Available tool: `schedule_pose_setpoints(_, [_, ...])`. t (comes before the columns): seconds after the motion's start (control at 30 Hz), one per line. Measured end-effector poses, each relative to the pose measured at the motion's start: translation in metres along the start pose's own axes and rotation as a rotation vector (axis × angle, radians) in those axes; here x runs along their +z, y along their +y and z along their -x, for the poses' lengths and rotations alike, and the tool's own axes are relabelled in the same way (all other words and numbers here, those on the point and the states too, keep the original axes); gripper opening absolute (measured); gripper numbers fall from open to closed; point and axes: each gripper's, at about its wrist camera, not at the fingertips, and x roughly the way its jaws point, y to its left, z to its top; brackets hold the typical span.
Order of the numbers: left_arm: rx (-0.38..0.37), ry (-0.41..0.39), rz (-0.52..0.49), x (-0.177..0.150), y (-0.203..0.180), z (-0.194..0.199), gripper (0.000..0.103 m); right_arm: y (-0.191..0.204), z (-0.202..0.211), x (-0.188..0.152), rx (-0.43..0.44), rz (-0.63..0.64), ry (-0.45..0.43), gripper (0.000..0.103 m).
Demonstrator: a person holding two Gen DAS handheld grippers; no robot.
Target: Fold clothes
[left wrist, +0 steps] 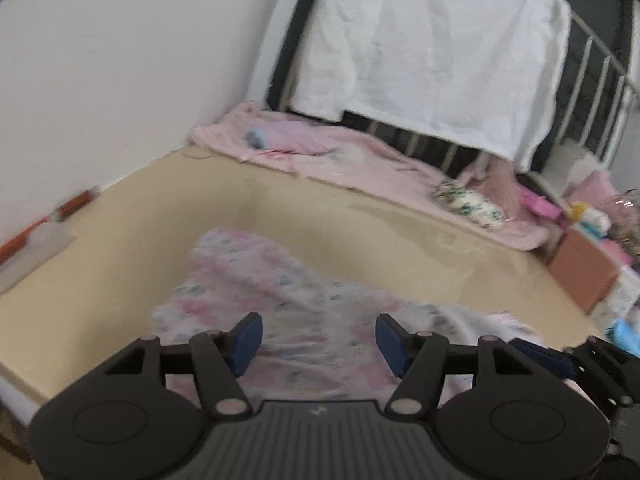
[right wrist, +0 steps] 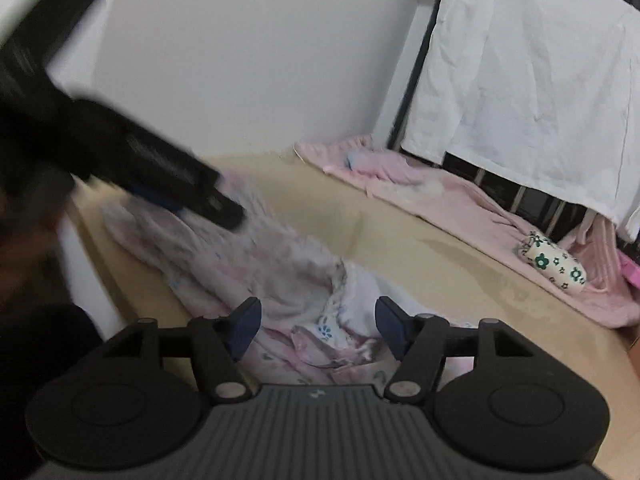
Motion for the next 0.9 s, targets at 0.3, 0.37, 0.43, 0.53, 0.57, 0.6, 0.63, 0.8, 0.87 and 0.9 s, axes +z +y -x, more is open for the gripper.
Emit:
schedule_pose_setpoints(0.3, [-0.18, 0.073, -0.187, -0.008, -0.058, -0.043, 0.052, -0.054, 0.02, -0.019, -0.059, -0.243, 0.044, 0.02])
schedule_pose_setpoints(0.37, [-0.126, 0.099, -0.239, -0.014, -0.063, -0.053, 0.052, -0.058, 0.006, -0.029, -0.074, -0.276, 0.104, 0.02])
schedule_pose_setpoints(0.43, [-0.052, 0.111, -0.267, -0.018, -0.06, -0.058, 0.051, -0.057, 0.002, -0.034, -0.066, -0.29, 0.116, 0.021])
schedule_pose_setpoints(0.53, [-0.053, 0.086, -0.228, -0.016, -0.052, -0.052, 0.05, -0.083, 0.001, -0.027, -0.06, -0.327, 0.102, 0.028])
schedule_pose_setpoints(0.57, [-0.069, 0.07, -0.21, -0.014, -0.051, -0.05, 0.05, -0.091, 0.001, -0.024, -0.058, -0.34, 0.097, 0.028])
schedule_pose_setpoints(0.6, [-0.084, 0.06, -0.201, -0.011, -0.051, -0.048, 0.05, -0.099, 0.001, -0.022, -0.057, -0.352, 0.093, 0.028])
schedule_pose_setpoints(0.63, [-0.085, 0.063, -0.202, -0.009, -0.054, -0.048, 0.05, -0.108, 0.0, -0.019, -0.055, -0.364, 0.088, 0.028])
schedule_pose_setpoints(0.8, [-0.058, 0.113, -0.248, -0.017, -0.063, -0.055, 0.036, -0.151, -0.018, -0.008, -0.002, -0.441, 0.109, 0.036])
schedule_pose_setpoints(0.87, [-0.053, 0.101, -0.253, -0.021, -0.062, -0.052, 0.009, -0.153, -0.036, -0.01, 0.062, -0.46, 0.155, 0.034])
schedule_pose_setpoints(0.9, [-0.048, 0.087, -0.256, -0.023, -0.061, -0.05, 0.009, -0.153, -0.044, -0.012, 0.078, -0.47, 0.176, 0.012])
